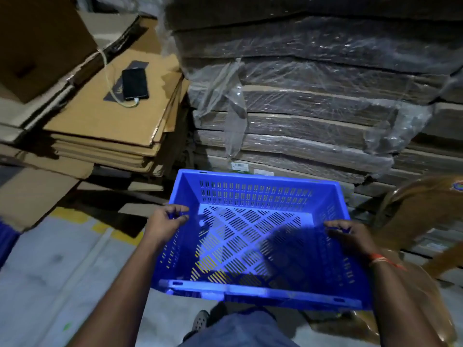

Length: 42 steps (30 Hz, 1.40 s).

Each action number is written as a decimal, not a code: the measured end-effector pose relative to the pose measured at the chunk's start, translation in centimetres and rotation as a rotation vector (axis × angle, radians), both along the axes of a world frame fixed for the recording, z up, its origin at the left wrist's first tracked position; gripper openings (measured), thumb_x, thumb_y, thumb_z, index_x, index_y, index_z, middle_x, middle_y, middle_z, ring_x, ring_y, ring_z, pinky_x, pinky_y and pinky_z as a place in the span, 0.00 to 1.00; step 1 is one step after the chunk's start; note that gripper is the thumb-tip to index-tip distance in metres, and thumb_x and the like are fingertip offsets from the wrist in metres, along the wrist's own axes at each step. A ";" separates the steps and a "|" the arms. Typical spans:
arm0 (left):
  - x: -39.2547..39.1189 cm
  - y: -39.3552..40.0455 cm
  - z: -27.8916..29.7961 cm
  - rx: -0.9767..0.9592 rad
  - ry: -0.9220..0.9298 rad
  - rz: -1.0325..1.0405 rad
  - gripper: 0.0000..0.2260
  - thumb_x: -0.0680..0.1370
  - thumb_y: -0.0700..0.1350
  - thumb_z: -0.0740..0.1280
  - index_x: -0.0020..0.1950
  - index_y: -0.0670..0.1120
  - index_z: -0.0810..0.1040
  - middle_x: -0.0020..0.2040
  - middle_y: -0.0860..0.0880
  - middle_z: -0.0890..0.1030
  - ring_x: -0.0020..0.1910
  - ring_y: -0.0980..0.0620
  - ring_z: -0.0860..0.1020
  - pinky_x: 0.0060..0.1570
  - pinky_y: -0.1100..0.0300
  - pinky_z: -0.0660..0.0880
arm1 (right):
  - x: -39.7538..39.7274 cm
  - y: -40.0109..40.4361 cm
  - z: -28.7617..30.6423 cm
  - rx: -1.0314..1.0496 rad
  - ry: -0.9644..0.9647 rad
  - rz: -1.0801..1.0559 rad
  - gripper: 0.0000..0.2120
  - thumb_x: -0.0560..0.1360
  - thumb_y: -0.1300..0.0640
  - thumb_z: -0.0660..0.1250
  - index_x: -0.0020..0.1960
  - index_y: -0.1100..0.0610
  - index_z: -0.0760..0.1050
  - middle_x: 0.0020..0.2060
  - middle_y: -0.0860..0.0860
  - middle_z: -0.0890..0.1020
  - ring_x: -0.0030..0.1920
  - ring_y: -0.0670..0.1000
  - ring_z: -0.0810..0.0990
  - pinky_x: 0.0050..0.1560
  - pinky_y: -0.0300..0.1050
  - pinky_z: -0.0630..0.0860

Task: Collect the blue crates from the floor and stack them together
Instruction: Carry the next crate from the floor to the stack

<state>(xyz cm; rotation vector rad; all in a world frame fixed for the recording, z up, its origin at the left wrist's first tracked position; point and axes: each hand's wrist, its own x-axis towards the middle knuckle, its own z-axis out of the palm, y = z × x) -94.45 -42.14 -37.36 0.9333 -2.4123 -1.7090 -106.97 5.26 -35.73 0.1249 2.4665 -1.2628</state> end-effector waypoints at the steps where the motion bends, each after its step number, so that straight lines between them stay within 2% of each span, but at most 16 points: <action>1: 0.9 -0.7 -0.1 0.002 0.000 0.025 0.08 0.74 0.37 0.74 0.48 0.49 0.85 0.43 0.44 0.84 0.39 0.51 0.78 0.44 0.57 0.76 | -0.2 -1.1 0.0 0.006 0.004 0.016 0.08 0.73 0.63 0.72 0.49 0.53 0.83 0.38 0.56 0.85 0.28 0.45 0.74 0.27 0.38 0.68; 4: 4.1 -2.9 -0.5 0.004 0.024 0.093 0.08 0.71 0.40 0.77 0.44 0.54 0.86 0.39 0.47 0.83 0.38 0.53 0.77 0.45 0.59 0.74 | -0.6 -4.7 0.1 -0.031 -0.016 0.059 0.09 0.74 0.67 0.70 0.51 0.56 0.81 0.33 0.50 0.81 0.20 0.39 0.70 0.19 0.33 0.65; 7: 7.3 -4.4 -0.5 -0.006 0.002 0.182 0.09 0.72 0.39 0.77 0.41 0.54 0.85 0.37 0.50 0.80 0.37 0.54 0.75 0.39 0.63 0.72 | -1.2 -8.1 -0.2 -0.042 -0.034 0.198 0.09 0.74 0.69 0.69 0.51 0.59 0.81 0.35 0.54 0.81 0.21 0.38 0.71 0.21 0.30 0.66; 10: 10.6 -4.9 -0.4 -0.009 0.001 0.274 0.07 0.67 0.47 0.78 0.43 0.56 0.86 0.40 0.48 0.83 0.38 0.53 0.77 0.43 0.60 0.73 | -2.1 -10.8 -0.6 -0.029 -0.083 0.303 0.08 0.74 0.69 0.69 0.52 0.62 0.80 0.25 0.47 0.78 0.19 0.39 0.67 0.21 0.30 0.63; 11: 11.7 -5.1 -0.6 -0.018 -0.005 0.303 0.09 0.65 0.50 0.77 0.44 0.58 0.86 0.40 0.48 0.83 0.37 0.53 0.77 0.44 0.59 0.73 | -2.3 -11.7 -0.7 -0.023 -0.077 0.346 0.08 0.74 0.69 0.69 0.53 0.63 0.80 0.26 0.47 0.79 0.20 0.39 0.69 0.22 0.30 0.65; 14: 14.6 -5.1 -0.7 -0.054 -0.025 0.395 0.14 0.61 0.58 0.75 0.45 0.61 0.85 0.40 0.46 0.85 0.37 0.54 0.78 0.45 0.58 0.73 | -2.9 -14.2 -0.9 -0.015 -0.010 0.447 0.08 0.73 0.68 0.70 0.52 0.64 0.81 0.39 0.64 0.84 0.32 0.45 0.75 0.28 0.28 0.68; 15: 15.5 -4.6 -0.5 -0.064 -0.034 0.427 0.14 0.61 0.58 0.75 0.45 0.61 0.85 0.41 0.46 0.85 0.37 0.54 0.78 0.45 0.58 0.73 | -3.1 -14.9 -0.9 -0.023 0.000 0.469 0.08 0.73 0.69 0.71 0.52 0.65 0.81 0.41 0.66 0.83 0.32 0.45 0.75 0.28 0.27 0.67; 19: 18.5 -1.0 0.3 -0.112 -0.049 0.591 0.06 0.69 0.47 0.78 0.41 0.58 0.86 0.38 0.50 0.84 0.35 0.55 0.77 0.43 0.59 0.72 | -4.2 -16.9 -1.4 -0.040 0.019 0.565 0.08 0.72 0.69 0.71 0.51 0.64 0.83 0.41 0.59 0.84 0.26 0.36 0.74 0.28 0.27 0.70; 23: 22.3 3.7 -0.3 -0.136 -0.018 0.751 0.09 0.64 0.55 0.75 0.43 0.64 0.85 0.41 0.47 0.86 0.38 0.53 0.79 0.46 0.57 0.74 | -5.2 -18.1 -1.5 -0.040 0.055 0.683 0.08 0.71 0.68 0.72 0.49 0.60 0.84 0.42 0.59 0.85 0.34 0.46 0.78 0.29 0.29 0.71; 26: 24.9 8.5 -0.5 -0.139 -0.059 0.876 0.07 0.67 0.54 0.76 0.44 0.58 0.86 0.41 0.47 0.85 0.35 0.54 0.77 0.44 0.58 0.73 | -5.4 -18.8 -1.4 -0.060 0.068 0.804 0.09 0.71 0.70 0.71 0.50 0.63 0.83 0.39 0.59 0.82 0.36 0.52 0.76 0.29 0.28 0.69; 29: 27.5 13.9 -0.4 -0.160 -0.085 1.028 0.06 0.72 0.45 0.77 0.42 0.57 0.85 0.41 0.49 0.85 0.34 0.54 0.77 0.42 0.58 0.73 | -4.6 -19.3 -1.3 -0.039 0.094 0.971 0.09 0.71 0.70 0.71 0.50 0.61 0.83 0.40 0.58 0.82 0.35 0.49 0.77 0.30 0.25 0.69; 31: 29.6 17.7 -0.4 -0.163 -0.091 1.143 0.05 0.70 0.47 0.76 0.42 0.58 0.84 0.41 0.50 0.85 0.34 0.54 0.78 0.43 0.58 0.75 | -3.7 -19.8 -1.2 -0.024 0.105 1.091 0.10 0.71 0.69 0.71 0.49 0.59 0.83 0.41 0.56 0.83 0.31 0.36 0.77 0.33 0.24 0.69; 33: 31.9 21.7 -0.5 -0.171 -0.098 1.250 0.04 0.69 0.49 0.76 0.43 0.58 0.85 0.41 0.53 0.85 0.36 0.55 0.79 0.45 0.58 0.75 | -2.6 -20.7 -1.5 -0.006 0.103 1.231 0.11 0.70 0.69 0.73 0.46 0.54 0.84 0.42 0.54 0.85 0.34 0.32 0.77 0.37 0.24 0.70; 36: 35.7 27.9 -0.6 -0.188 -0.124 1.411 0.05 0.72 0.46 0.76 0.47 0.55 0.86 0.42 0.52 0.85 0.38 0.54 0.80 0.44 0.59 0.74 | 0.7 -22.6 -2.0 -0.005 0.122 1.422 0.14 0.70 0.68 0.73 0.43 0.49 0.82 0.41 0.55 0.85 0.34 0.34 0.78 0.38 0.24 0.70; 40: 41.7 37.1 -1.1 -0.211 -0.146 1.635 0.07 0.71 0.48 0.76 0.48 0.56 0.86 0.40 0.55 0.82 0.41 0.56 0.80 0.44 0.59 0.74 | 8.1 -24.1 -1.8 -0.045 0.141 1.653 0.08 0.71 0.70 0.71 0.49 0.63 0.83 0.32 0.56 0.81 0.24 0.39 0.72 0.27 0.27 0.67; 42: 44.5 42.0 -1.1 -0.208 -0.138 1.737 0.07 0.70 0.50 0.76 0.48 0.56 0.86 0.39 0.56 0.82 0.41 0.57 0.80 0.44 0.59 0.74 | 12.6 -24.4 -1.8 -0.063 0.158 1.773 0.08 0.71 0.69 0.72 0.49 0.61 0.83 0.34 0.60 0.82 0.26 0.43 0.71 0.27 0.28 0.68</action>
